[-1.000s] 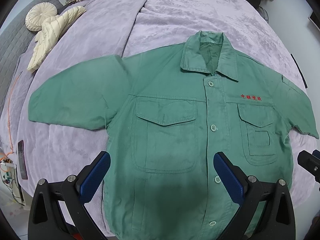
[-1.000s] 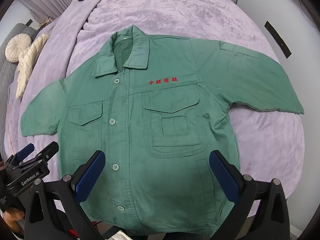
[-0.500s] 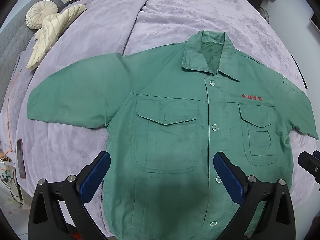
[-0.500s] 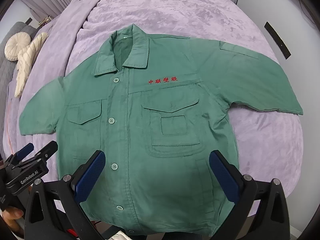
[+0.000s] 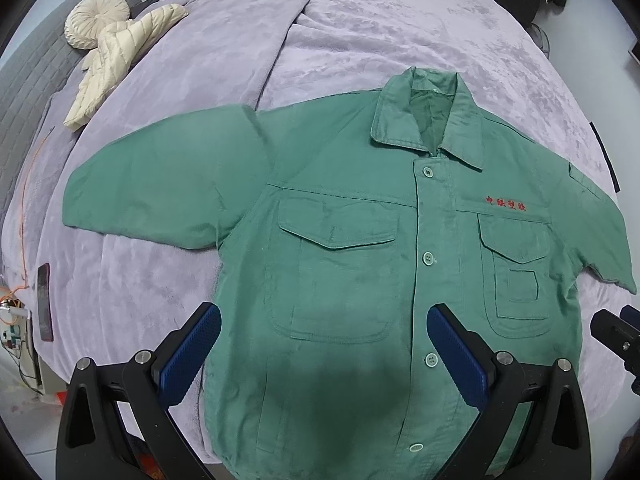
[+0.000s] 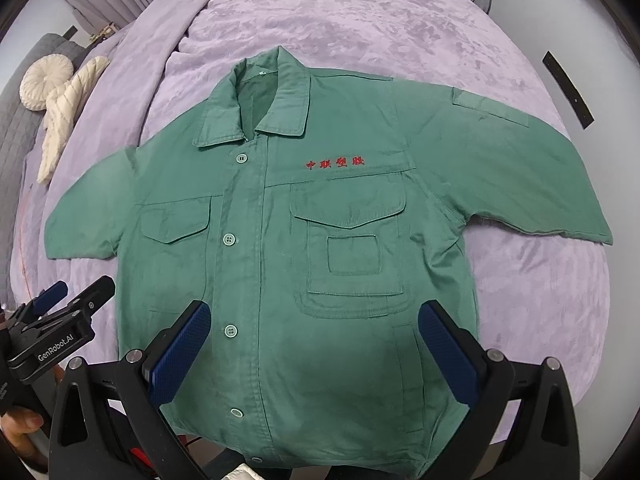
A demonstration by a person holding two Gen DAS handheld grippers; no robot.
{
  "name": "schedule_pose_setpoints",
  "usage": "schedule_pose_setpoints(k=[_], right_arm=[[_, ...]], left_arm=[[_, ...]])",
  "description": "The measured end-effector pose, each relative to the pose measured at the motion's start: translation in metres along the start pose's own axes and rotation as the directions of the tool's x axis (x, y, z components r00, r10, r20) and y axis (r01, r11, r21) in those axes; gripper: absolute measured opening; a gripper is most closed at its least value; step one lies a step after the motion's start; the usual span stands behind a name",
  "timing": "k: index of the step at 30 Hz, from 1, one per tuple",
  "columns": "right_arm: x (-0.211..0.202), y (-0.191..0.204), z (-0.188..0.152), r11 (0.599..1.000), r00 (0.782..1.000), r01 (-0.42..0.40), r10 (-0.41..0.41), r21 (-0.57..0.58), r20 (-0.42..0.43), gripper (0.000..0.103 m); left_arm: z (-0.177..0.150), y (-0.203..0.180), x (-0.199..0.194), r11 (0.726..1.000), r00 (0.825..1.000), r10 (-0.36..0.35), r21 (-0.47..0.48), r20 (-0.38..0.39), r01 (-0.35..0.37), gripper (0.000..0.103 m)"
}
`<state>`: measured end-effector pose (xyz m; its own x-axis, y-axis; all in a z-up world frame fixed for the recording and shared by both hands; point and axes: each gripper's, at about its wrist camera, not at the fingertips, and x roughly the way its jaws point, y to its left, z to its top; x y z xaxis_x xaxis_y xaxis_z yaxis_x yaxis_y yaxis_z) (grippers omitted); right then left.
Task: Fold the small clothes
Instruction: 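Grasp the green shirt's sleeve cuff with the left tool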
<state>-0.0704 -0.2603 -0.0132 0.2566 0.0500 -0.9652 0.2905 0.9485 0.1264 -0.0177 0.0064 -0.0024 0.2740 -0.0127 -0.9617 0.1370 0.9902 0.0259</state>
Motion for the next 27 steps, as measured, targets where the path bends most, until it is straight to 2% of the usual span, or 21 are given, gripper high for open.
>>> schedule_pose_setpoints(k=[8, 12, 14, 18, 22, 27], right_arm=[[0.017, -0.01, 0.004, 0.997, 0.998, -0.049, 0.046, -0.064, -0.041, 0.103], [0.033, 0.001, 0.002, 0.991, 0.996, -0.048, 0.039, -0.123, -0.08, 0.103], [0.035, 0.009, 0.001, 0.991, 0.996, -0.045, 0.034, -0.125, -0.084, 0.103], [0.033, 0.033, -0.001, 0.997, 0.999, -0.036, 0.033, -0.075, -0.041, 0.103], [0.041, 0.069, -0.009, 0.999, 0.999, -0.038, 0.039, 0.026, -0.031, 0.103], [0.059, 0.121, -0.027, 0.997, 0.994, -0.05, 0.055, 0.062, -0.092, 0.103]], left_arm=[[-0.015, 0.002, -0.007, 0.994, 1.0, -0.011, -0.11, -0.012, 0.009, 0.103], [-0.023, 0.021, -0.001, 0.985, 0.999, -0.025, -0.174, -0.024, 0.02, 0.103], [-0.023, 0.033, 0.005, 0.984, 0.998, -0.05, -0.175, -0.029, 0.044, 0.103], [-0.014, 0.067, 0.024, 0.99, 0.995, -0.081, -0.123, -0.053, 0.074, 0.103], [-0.001, 0.117, 0.04, 0.99, 0.994, -0.109, -0.089, -0.025, 0.106, 0.103], [0.014, 0.192, 0.071, 0.982, 0.991, -0.134, -0.136, -0.017, 0.13, 0.103]])
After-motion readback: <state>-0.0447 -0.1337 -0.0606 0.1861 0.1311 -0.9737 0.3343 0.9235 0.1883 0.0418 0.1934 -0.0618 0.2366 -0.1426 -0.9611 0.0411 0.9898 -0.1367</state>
